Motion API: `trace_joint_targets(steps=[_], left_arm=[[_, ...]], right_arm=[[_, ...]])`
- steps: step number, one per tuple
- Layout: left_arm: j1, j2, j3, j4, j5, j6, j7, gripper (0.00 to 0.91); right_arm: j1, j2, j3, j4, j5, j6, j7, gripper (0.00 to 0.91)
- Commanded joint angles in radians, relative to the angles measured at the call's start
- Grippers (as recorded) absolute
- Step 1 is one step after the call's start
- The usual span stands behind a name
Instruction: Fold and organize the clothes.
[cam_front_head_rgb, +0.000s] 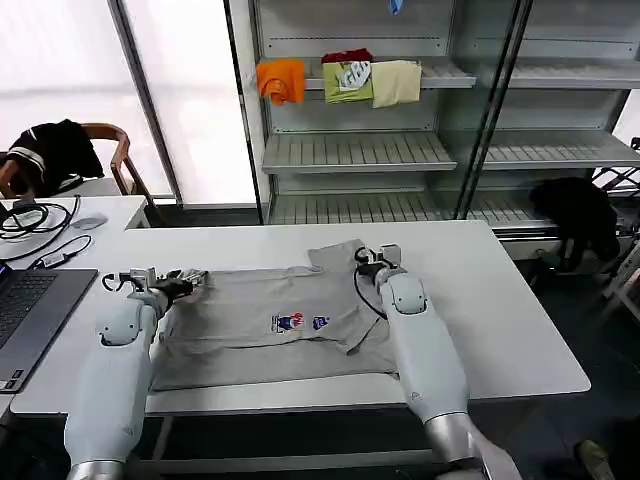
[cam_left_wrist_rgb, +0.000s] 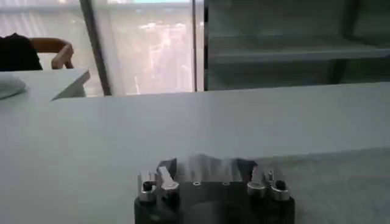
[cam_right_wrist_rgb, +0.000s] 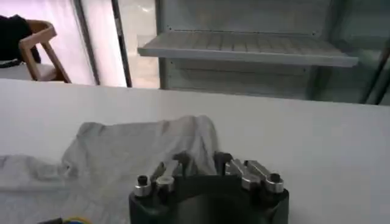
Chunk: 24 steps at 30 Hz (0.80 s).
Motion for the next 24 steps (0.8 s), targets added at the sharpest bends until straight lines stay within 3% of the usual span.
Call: trace_joint_targets(steps=[1,9,12,16,24], left_arm=[[0.003,0.002,0.001,-0.004,-0.023,0.001,0.014,0.0],[0.02,0.002,-0.01,-0.044,-0.103,-0.029,0.002,0.0],[0.043,0.004,-0.024,-0.094,-0.206,-0.092,-0.01,0.0],[0.087,0.018,-0.044,-0.193,-0.28,-0.104,-0.022,0.0],[0.217,0.056,-0.096,-0.363,-0.402,-0.06,-0.029,0.0]], right_arm=[[-0.009,0.049,0.001,0.011,0.03,0.016,-0.02,0.0],[-0.056,0.049,-0.008,0.107,0.101,0.187,0.011,0.0],[-0.078,0.049,-0.016,0.171,0.161,0.206,0.039,0.0],[-0.118,0.044,-0.026,0.278,0.204,0.189,0.061,0.0],[-0.3,-0.044,-0.056,0.623,0.293,0.04,0.092,0.0]])
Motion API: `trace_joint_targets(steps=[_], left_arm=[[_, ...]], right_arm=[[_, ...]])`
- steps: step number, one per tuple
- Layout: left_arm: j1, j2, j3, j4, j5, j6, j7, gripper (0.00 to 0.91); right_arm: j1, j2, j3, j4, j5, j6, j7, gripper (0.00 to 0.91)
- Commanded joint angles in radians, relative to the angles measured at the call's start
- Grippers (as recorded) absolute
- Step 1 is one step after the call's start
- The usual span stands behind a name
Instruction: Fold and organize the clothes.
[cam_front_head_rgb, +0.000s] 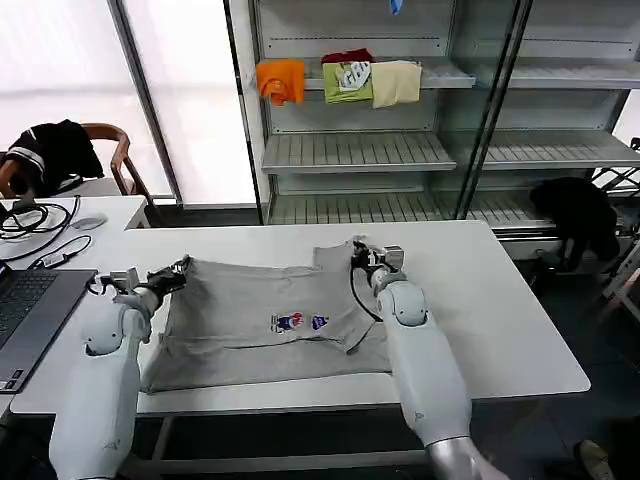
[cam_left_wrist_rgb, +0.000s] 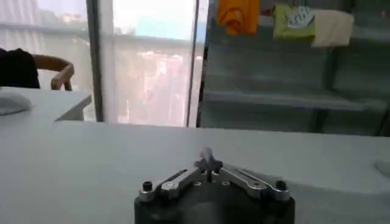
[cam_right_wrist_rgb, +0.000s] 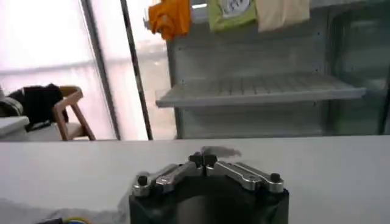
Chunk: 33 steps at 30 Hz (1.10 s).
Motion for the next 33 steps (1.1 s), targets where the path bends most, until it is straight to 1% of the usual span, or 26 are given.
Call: trace_joint_targets(steps=[1,2,3,4,7,13,17,21,27,33], left_arm=[[0.172,0.035,-0.058,-0.243,-0.225,0.016,-0.008,0.0],[0.188,0.037,-0.066,-0.269,-0.23,0.02,-0.007,0.0],[0.2,0.039,-0.074,-0.289,-0.244,0.02,-0.004,0.0],[0.23,0.044,-0.083,-0.314,-0.259,0.023,0.0,0.0],[0.284,0.054,-0.112,-0.344,-0.298,0.035,0.016,0.0],[0.396,0.087,-0.142,-0.366,-0.356,0.031,0.068,0.0],[0.443,0.085,-0.152,-0.372,-0.355,0.014,0.104,0.0],[0.468,0.079,-0.154,-0.383,-0.352,0.01,0.12,0.0],[0.491,0.073,-0.162,-0.386,-0.333,0.013,0.154,0.0],[0.488,0.08,-0.174,-0.363,-0.328,0.029,0.153,0.0]], right_arm=[[-0.186,-0.051,-0.015,0.379,0.123,-0.092,0.034,0.0],[-0.213,-0.063,-0.013,0.43,0.135,-0.109,0.035,0.0],[-0.228,-0.069,-0.013,0.446,0.142,-0.113,0.035,0.0],[-0.279,-0.084,-0.01,0.518,0.156,-0.126,0.032,0.0],[-0.369,-0.107,0.0,0.593,0.155,-0.137,0.023,0.0],[-0.499,-0.136,0.034,0.68,0.153,-0.141,0.007,0.0],[-0.561,-0.139,0.055,0.739,0.156,-0.141,-0.005,0.0],[-0.598,-0.144,0.057,0.762,0.152,-0.14,-0.01,0.0],[-0.632,-0.135,0.051,0.759,0.106,-0.129,-0.019,0.0],[-0.64,-0.144,0.068,0.73,0.09,-0.124,-0.005,0.0]])
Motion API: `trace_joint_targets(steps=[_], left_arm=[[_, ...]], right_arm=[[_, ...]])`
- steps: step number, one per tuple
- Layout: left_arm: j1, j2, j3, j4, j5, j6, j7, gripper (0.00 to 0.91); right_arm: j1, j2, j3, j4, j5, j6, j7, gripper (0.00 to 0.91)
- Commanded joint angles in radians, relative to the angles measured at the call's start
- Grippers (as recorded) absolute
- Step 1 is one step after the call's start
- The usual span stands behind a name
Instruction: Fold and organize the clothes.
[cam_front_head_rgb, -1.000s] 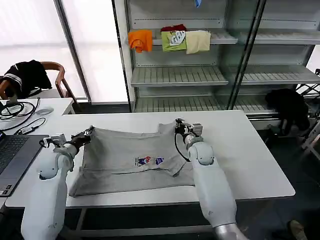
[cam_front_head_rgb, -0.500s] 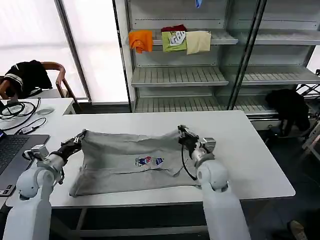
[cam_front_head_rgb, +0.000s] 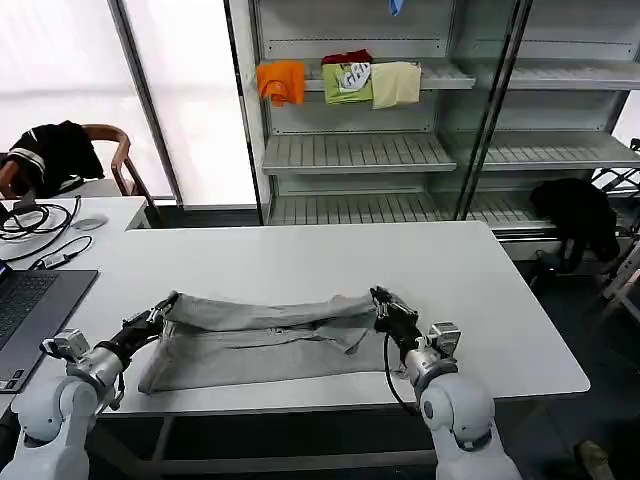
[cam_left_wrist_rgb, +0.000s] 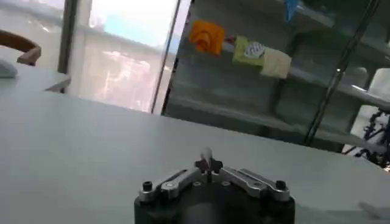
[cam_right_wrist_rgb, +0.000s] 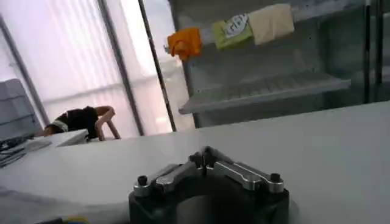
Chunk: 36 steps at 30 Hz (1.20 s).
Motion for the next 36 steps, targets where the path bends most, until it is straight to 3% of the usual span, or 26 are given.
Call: trace_joint_targets(steps=[1,4,5,7,8,9,13,17,20,24,29,31,33,35,36], left_arm=[[0.061,0.012,-0.02,-0.006,-0.008,0.013,0.032,0.0],[0.071,0.012,-0.018,-0.007,0.016,0.016,0.04,0.0],[0.078,0.011,-0.016,-0.014,0.021,0.018,0.048,0.01],[0.084,0.007,-0.015,-0.021,0.033,0.018,0.053,0.02],[0.086,0.002,-0.015,-0.032,0.051,0.019,0.052,0.242],[0.088,-0.002,-0.016,-0.039,0.068,0.02,0.048,0.907],[0.099,-0.015,-0.016,-0.073,0.167,0.017,0.023,0.907],[0.136,-0.036,-0.019,-0.135,0.271,0.02,-0.024,0.907],[0.175,-0.061,-0.017,-0.178,0.322,0.013,-0.062,0.907],[0.211,-0.08,-0.005,-0.207,0.348,-0.006,-0.125,0.907],[0.234,-0.091,-0.002,-0.216,0.364,-0.023,-0.144,0.907],[0.237,-0.098,0.0,-0.213,0.366,-0.026,-0.158,0.826],[0.235,-0.104,-0.001,-0.208,0.366,-0.027,-0.165,0.625],[0.236,-0.107,0.002,-0.204,0.36,-0.031,-0.166,0.554],[0.236,-0.109,0.004,-0.203,0.36,-0.034,-0.168,0.383]], right_arm=[[-0.078,-0.024,0.018,0.039,-0.027,0.001,0.004,0.0],[-0.085,-0.031,0.016,0.027,-0.063,0.005,-0.006,0.04],[-0.087,-0.032,0.016,0.024,-0.07,0.008,-0.007,0.907],[-0.092,-0.026,0.013,0.013,-0.119,0.024,-0.011,0.907],[-0.094,-0.022,0.012,0.008,-0.138,0.029,-0.006,0.907],[-0.095,-0.019,0.012,0.001,-0.164,0.037,0.001,0.907],[-0.097,-0.018,0.015,0.001,-0.244,0.037,0.043,0.907],[-0.11,-0.027,0.022,0.039,-0.295,-0.011,0.106,0.907],[-0.122,-0.035,0.035,0.074,-0.321,-0.012,0.108,0.907],[-0.11,-0.037,0.045,0.132,-0.247,0.004,0.105,0.907],[-0.099,-0.031,0.033,0.186,-0.238,-0.007,0.089,0.907],[-0.098,-0.022,0.022,0.208,-0.236,-0.013,0.081,0.907],[-0.096,-0.012,0.015,0.228,-0.231,-0.017,0.075,0.907],[-0.093,-0.009,0.011,0.237,-0.229,-0.02,0.073,0.907],[-0.092,-0.008,0.009,0.239,-0.225,-0.021,0.072,0.907]])
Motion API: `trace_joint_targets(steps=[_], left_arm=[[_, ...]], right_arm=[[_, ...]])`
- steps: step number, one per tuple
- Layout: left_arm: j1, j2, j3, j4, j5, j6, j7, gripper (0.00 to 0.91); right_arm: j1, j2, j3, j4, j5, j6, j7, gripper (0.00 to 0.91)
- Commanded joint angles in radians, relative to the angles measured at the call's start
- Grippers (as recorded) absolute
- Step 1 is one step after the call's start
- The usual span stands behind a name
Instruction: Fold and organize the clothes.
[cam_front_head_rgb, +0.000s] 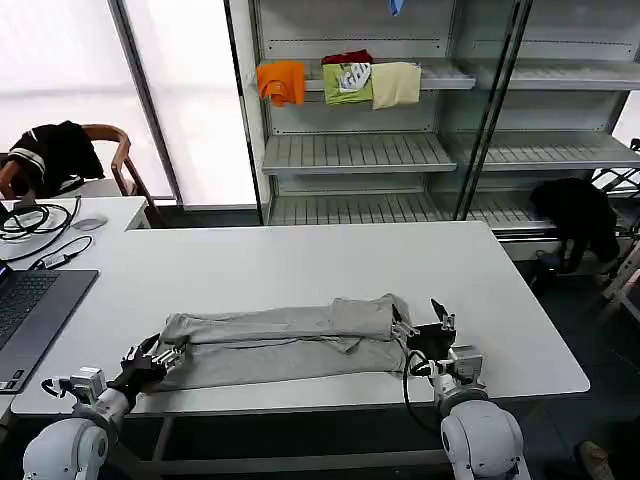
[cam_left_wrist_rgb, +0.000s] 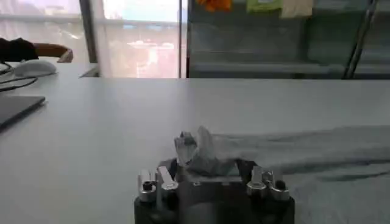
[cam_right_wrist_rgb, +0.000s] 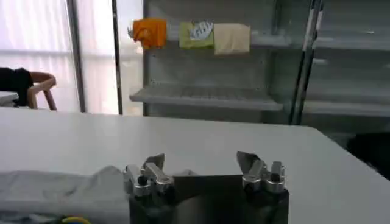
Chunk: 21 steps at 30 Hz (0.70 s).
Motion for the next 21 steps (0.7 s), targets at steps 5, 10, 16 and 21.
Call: trace_joint_targets(steps=[5,10,16,21], left_arm=[[0.036,-0.039,0.016,-0.025,0.042,-0.027,-0.067,0.03],[0.033,-0.045,0.021,-0.021,0.013,-0.029,-0.072,0.01],[0.031,-0.048,0.027,-0.02,-0.015,-0.039,-0.087,0.0],[0.027,-0.05,0.031,-0.015,-0.004,-0.09,-0.101,0.0]], right_arm=[[0.0,0.011,-0.01,0.079,0.002,-0.009,0.001,0.907],[-0.007,0.008,-0.006,0.071,0.002,-0.008,0.001,0.907],[-0.014,0.008,-0.004,0.069,-0.001,-0.006,-0.012,0.907],[-0.018,0.01,-0.004,0.064,-0.003,-0.004,-0.018,0.907]])
